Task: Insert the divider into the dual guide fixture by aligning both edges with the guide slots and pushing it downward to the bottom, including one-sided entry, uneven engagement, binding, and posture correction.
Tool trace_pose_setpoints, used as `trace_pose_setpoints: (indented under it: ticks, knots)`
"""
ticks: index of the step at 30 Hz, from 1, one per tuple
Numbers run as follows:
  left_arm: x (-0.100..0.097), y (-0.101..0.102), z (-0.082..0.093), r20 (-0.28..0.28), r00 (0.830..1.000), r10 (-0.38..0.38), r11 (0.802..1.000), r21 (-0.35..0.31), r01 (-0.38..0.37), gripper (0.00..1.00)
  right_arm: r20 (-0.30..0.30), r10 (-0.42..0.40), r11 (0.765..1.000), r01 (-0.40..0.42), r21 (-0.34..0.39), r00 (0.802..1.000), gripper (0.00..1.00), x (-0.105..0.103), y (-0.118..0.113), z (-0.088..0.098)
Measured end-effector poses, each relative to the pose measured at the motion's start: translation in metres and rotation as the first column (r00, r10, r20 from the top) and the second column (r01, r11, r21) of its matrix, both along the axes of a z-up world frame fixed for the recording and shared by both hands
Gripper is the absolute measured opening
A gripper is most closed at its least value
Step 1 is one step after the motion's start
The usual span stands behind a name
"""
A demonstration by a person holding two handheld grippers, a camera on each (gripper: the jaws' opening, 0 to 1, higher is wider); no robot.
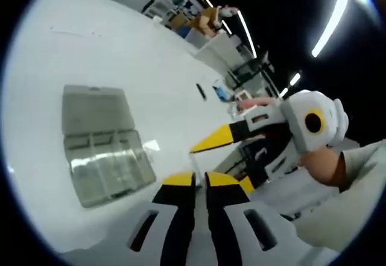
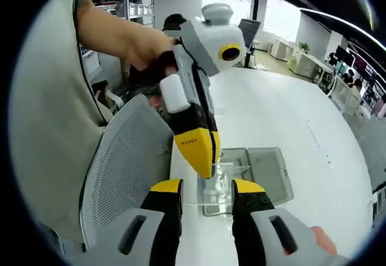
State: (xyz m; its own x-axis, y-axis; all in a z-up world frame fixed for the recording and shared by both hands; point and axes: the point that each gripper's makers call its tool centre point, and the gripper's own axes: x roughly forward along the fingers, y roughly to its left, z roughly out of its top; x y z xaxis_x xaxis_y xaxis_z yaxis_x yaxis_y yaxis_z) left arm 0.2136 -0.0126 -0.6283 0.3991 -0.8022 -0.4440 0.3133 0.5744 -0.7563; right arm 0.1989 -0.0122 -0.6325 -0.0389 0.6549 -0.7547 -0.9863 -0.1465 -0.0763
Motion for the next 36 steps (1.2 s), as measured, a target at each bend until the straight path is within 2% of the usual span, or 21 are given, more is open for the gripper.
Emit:
trace_pose_setpoints:
  ticks: [2, 10, 16, 25, 26, 28, 36]
  knots:
    - [-0.001, 0.0, -0.002, -0.007, 1.0, -0.002, 1.0, 0.005, 0.002, 0.02, 0.026, 0.016, 1.0, -0.016, -0.013, 1.0, 0.27, 0.0, 0.0, -0.001]
    - [0.0, 0.003, -0.003, -0.04, 0.999, 0.024, 0.999, -0.027, -0.025, 0.01, 0.058, 0.025, 0.999, -0.024, -0.025, 0.998, 0.27, 0.002, 0.001, 0.0]
    - [0.0, 0.006, -0.005, -0.1, 0.993, 0.056, 0.995, -0.076, -0.064, 0.0, 0.069, 0.023, 0.999, -0.021, -0.031, 0.997, 0.28, 0.002, 0.002, 0.0]
    - [0.001, 0.005, -0.005, -0.102, 0.992, 0.071, 0.993, -0.092, -0.08, 0.0, 0.1, 0.03, 0.999, -0.026, -0.044, 0.995, 0.29, 0.006, 0.001, -0.001]
    - [0.0, 0.005, -0.005, -0.074, 0.996, 0.043, 0.995, -0.092, -0.05, 0.0, 0.101, 0.028, 0.998, -0.023, -0.057, 0.994, 0.27, 0.007, 0.0, -0.002]
    - [0.0, 0.004, -0.004, -0.1, 0.993, 0.064, 0.992, -0.106, -0.075, 0.0, 0.096, 0.02, 0.998, -0.014, -0.062, 0.995, 0.26, 0.009, -0.001, -0.003]
    - [0.002, 0.006, -0.002, -0.066, 0.996, 0.065, 0.991, -0.113, -0.072, 0.0, 0.054, -0.019, 0.999, 0.022, -0.042, 0.998, 0.26, 0.013, -0.003, -0.001]
